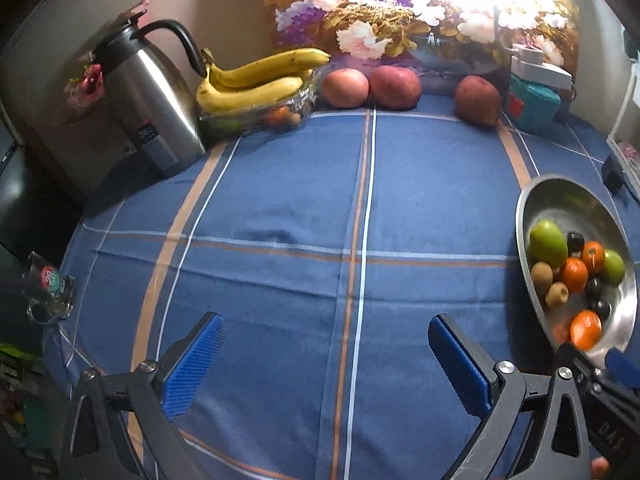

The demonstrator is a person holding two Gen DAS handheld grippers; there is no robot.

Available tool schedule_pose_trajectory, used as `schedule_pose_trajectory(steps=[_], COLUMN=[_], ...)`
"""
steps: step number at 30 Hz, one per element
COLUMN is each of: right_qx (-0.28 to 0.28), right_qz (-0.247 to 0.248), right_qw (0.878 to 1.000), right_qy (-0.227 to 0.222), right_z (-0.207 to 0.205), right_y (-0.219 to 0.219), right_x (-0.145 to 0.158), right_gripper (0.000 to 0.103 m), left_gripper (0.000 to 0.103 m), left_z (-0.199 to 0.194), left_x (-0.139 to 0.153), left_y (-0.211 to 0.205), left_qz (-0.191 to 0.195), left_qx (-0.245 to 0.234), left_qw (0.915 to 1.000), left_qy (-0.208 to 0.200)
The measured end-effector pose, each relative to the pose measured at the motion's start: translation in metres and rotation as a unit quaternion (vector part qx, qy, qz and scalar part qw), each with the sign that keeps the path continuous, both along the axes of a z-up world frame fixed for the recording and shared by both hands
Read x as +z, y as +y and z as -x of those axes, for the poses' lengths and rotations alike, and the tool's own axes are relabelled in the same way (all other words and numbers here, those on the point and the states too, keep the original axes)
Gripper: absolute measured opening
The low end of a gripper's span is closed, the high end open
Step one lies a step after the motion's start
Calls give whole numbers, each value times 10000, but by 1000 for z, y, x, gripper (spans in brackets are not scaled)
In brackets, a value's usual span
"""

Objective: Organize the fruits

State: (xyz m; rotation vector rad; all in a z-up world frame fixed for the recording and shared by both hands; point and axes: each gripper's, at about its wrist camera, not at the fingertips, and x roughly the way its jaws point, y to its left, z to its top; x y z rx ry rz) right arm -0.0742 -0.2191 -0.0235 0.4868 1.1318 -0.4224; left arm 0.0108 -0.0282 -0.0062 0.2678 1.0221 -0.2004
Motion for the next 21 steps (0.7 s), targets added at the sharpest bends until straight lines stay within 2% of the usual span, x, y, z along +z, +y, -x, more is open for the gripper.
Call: schedule_pose_trajectory(steps=[11,21], right_qx=[292,270], right_qz=[248,546], right_qw=[9992,9980], right_qy=[64,-168], right_z=[8,16], right_y=[21,26], right_x=[3,21], right_gripper=[86,86], left_gripper=[103,103], left_z=[20,22], left_x=[9,11], left_y=[14,21], left_qz=[-134,-175], left_qx=[-3,53], left_qw=[9998,9998], left_qy=[-114,-119])
